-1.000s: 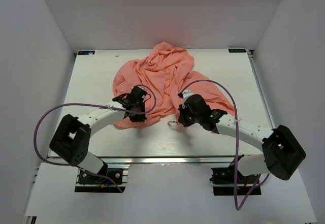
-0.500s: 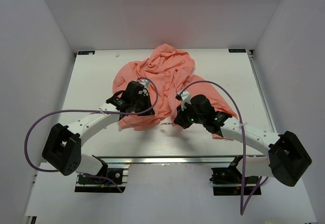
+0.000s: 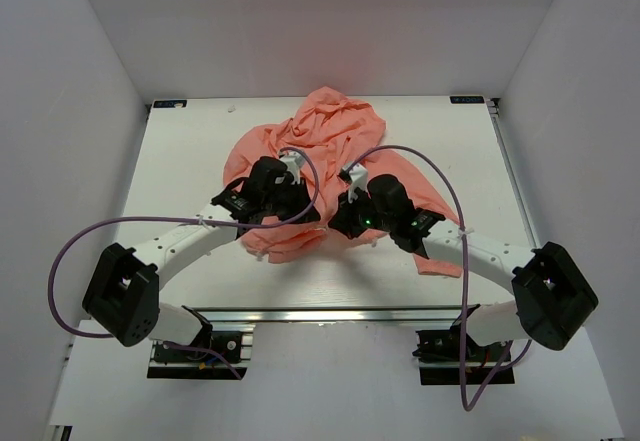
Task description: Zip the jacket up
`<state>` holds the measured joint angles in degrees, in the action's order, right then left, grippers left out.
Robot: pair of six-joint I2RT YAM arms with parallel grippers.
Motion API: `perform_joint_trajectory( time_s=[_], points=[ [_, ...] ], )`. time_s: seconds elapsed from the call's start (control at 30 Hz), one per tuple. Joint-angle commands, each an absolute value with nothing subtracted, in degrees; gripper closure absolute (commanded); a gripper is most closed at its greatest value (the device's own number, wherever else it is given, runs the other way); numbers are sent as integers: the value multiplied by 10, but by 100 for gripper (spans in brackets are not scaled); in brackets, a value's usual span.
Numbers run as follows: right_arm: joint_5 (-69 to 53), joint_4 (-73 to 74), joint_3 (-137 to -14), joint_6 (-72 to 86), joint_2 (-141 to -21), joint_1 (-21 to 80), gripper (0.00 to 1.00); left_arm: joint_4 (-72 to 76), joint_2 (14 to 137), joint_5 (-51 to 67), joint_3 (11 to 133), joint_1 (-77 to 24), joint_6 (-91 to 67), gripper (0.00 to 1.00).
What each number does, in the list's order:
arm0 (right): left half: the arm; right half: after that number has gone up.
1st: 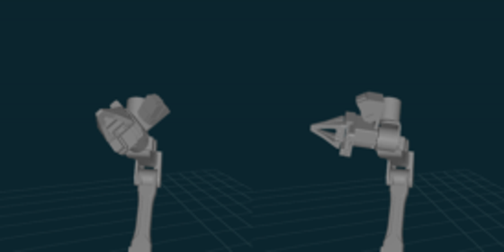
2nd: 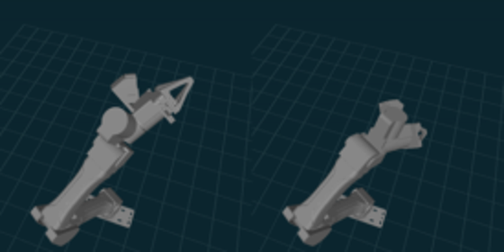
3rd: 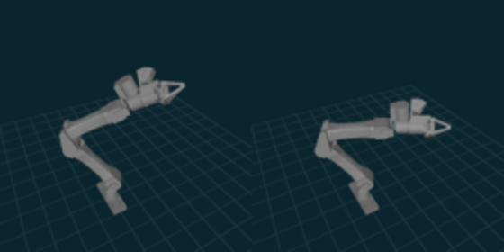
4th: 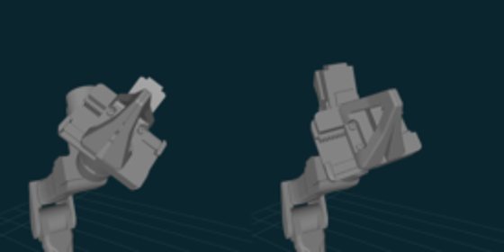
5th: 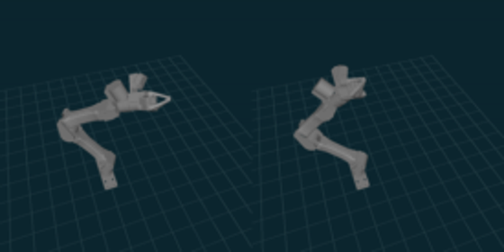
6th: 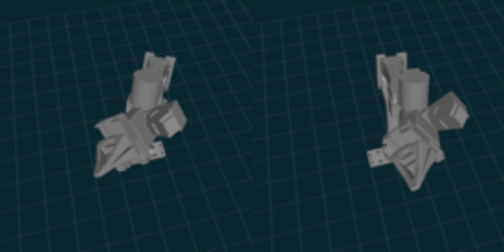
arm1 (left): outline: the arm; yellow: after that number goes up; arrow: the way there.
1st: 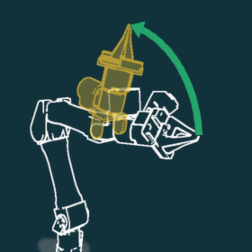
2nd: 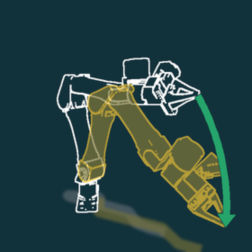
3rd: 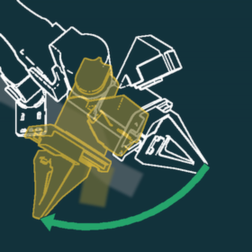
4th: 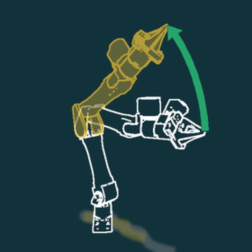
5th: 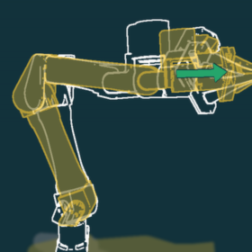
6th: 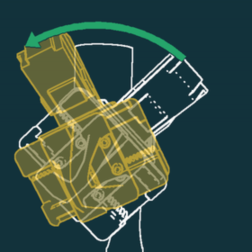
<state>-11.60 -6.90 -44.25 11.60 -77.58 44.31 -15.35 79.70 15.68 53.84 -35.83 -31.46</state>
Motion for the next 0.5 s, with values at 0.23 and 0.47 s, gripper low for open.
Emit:
perform_joint_trajectory(
  time_s=[0.23, 0.47],
  points=[
    [36, -152, -483, 264, -787, 440, 100, -142, 773, 186, 508, -382, -321, 100],
    [-29, -154, -475, 242, -763, 435, 100, -153, 727, 136, 490, -390, -325, 100]
  ],
)
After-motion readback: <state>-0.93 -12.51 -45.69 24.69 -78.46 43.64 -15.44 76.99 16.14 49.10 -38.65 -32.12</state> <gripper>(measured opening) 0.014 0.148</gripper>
